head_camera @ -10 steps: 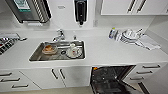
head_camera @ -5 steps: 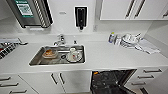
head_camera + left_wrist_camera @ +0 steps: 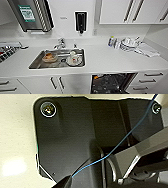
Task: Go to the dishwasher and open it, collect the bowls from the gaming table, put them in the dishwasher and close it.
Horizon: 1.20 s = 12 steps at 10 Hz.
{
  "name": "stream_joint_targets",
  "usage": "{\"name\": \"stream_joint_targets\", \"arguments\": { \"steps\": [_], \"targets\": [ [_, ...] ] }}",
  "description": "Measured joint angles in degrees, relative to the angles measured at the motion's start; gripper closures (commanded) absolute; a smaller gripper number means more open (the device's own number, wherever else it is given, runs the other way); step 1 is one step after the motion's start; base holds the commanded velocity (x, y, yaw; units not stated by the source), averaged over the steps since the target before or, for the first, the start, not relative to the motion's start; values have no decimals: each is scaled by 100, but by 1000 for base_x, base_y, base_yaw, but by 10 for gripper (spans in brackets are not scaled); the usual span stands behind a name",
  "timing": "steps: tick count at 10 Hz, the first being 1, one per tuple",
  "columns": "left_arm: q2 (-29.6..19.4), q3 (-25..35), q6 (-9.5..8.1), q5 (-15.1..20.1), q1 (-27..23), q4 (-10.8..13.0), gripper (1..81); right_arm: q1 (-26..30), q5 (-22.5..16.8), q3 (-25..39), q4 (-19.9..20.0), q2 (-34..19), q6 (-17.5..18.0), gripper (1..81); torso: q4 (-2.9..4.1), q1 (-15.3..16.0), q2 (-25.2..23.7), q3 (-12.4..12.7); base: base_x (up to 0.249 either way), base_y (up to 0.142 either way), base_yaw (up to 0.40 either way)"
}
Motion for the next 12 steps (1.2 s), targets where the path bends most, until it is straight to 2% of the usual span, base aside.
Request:
{"name": "stream_joint_targets", "arguments": {
  "steps": [4,7,10,12],
  "targets": [
    [-41,0,-2,39,52,-2,10,141,-2,-356,924,199,2,10,0,481,-798,2,0,0,0],
    [-52,0,-2,59,90,-6,10,375,-68,-354,1329,223,20,10,0,540,-881,6,0,0,0],
    [-108,0,-2,66,90,-9,10,653,-369,112,1577,197,26,10,0,542,-881,6,0,0,0],
    [-107,1,-2,80,90,-11,10,1037,-256,407,1641,154,26,10,0,542,-881,6,0,0,0]
  ]
}}
